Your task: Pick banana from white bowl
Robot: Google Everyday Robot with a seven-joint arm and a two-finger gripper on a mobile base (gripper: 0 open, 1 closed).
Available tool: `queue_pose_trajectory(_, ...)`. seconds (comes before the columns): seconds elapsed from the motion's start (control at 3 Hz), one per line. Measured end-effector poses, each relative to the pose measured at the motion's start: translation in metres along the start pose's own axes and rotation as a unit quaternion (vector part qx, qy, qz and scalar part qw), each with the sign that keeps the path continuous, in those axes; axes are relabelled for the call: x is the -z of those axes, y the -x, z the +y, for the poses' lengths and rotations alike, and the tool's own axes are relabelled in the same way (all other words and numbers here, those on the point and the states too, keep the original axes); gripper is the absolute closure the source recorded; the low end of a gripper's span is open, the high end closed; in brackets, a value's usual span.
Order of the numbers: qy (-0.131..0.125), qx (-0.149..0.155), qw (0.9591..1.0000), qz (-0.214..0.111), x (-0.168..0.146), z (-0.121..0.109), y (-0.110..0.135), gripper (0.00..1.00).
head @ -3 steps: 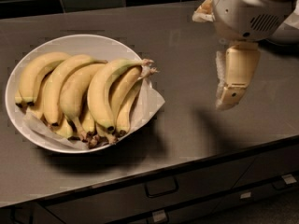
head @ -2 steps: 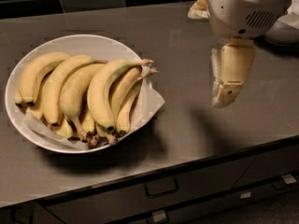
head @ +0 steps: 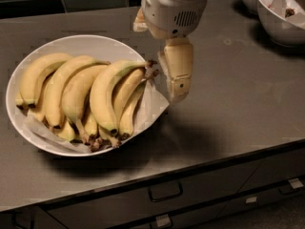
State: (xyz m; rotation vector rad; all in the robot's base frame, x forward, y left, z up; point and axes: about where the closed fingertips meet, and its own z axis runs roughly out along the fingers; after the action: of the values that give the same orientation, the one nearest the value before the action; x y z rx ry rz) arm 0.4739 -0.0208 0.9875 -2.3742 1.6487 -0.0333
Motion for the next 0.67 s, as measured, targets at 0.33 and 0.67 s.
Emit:
queue_pose_trajectory(0.33, 0.019, 0.042, 0.9987, -0.022, -0.0340, -0.0349, 0.0318, 0.00)
queue_pose_trajectory(0.67, 0.007, 0.044, 0.9987, -0.027, -0.0349, -0.0416, 0.0363, 0.00)
